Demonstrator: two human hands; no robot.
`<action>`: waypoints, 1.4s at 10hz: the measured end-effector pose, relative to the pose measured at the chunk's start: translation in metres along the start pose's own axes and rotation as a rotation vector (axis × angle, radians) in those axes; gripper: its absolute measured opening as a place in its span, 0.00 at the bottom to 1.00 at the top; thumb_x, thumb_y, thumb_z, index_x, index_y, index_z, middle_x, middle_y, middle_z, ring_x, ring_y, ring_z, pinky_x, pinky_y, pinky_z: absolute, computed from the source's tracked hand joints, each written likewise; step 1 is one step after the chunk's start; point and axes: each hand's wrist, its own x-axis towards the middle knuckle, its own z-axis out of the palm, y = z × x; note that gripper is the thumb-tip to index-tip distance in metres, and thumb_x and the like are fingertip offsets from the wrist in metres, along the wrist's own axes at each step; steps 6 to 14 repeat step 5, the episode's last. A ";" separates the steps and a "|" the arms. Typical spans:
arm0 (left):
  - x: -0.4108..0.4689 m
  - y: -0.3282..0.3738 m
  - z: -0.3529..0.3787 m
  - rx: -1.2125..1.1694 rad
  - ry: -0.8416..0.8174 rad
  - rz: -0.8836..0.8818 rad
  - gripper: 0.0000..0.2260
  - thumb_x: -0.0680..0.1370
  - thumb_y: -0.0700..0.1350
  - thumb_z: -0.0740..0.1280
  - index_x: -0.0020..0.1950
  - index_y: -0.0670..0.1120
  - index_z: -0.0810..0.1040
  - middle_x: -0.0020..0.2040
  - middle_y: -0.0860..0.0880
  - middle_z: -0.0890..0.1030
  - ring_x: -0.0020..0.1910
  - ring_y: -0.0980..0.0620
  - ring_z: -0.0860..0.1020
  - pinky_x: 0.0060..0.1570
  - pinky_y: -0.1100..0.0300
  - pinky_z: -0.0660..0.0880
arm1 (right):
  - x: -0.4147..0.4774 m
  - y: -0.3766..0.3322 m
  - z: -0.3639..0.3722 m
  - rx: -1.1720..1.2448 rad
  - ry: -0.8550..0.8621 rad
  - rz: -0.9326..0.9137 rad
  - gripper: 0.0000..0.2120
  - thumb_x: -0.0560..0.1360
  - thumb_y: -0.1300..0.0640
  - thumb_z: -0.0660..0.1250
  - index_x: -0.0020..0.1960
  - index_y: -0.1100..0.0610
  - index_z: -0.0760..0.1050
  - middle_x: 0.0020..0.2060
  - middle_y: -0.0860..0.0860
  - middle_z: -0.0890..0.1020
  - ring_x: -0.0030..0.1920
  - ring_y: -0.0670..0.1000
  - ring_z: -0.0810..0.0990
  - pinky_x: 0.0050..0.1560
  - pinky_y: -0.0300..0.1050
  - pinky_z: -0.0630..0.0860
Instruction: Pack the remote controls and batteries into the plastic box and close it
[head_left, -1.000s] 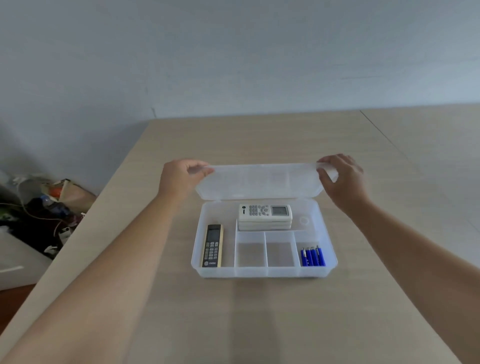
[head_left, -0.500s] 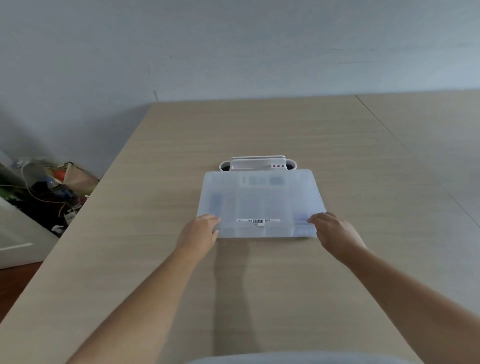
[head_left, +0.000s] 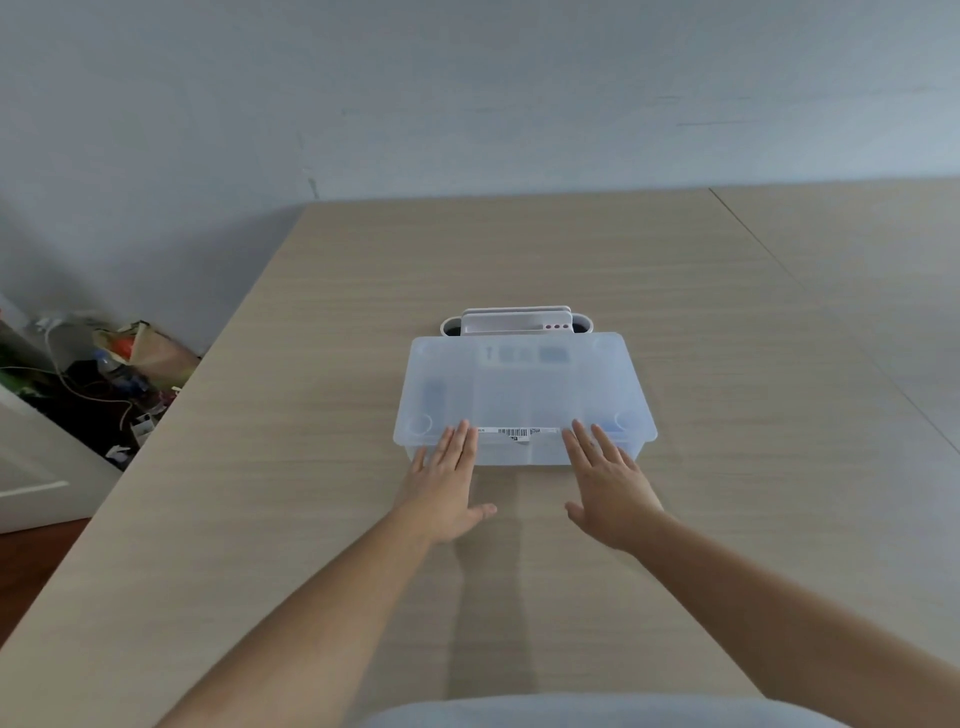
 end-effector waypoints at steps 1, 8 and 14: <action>0.000 0.002 0.001 -0.011 -0.017 -0.010 0.47 0.74 0.65 0.61 0.78 0.46 0.34 0.79 0.50 0.34 0.79 0.51 0.37 0.77 0.47 0.42 | -0.001 -0.001 -0.002 -0.068 -0.039 -0.001 0.43 0.74 0.50 0.62 0.77 0.57 0.37 0.78 0.52 0.40 0.78 0.54 0.41 0.77 0.54 0.48; -0.004 0.006 -0.021 -0.069 -0.002 -0.006 0.42 0.75 0.62 0.62 0.80 0.45 0.46 0.81 0.48 0.47 0.79 0.50 0.49 0.77 0.50 0.50 | -0.006 0.001 -0.033 0.140 -0.071 0.015 0.37 0.74 0.49 0.64 0.77 0.52 0.49 0.78 0.49 0.51 0.78 0.50 0.50 0.76 0.52 0.49; -0.004 0.006 -0.021 -0.069 -0.002 -0.006 0.42 0.75 0.62 0.62 0.80 0.45 0.46 0.81 0.48 0.47 0.79 0.50 0.49 0.77 0.50 0.50 | -0.006 0.001 -0.033 0.140 -0.071 0.015 0.37 0.74 0.49 0.64 0.77 0.52 0.49 0.78 0.49 0.51 0.78 0.50 0.50 0.76 0.52 0.49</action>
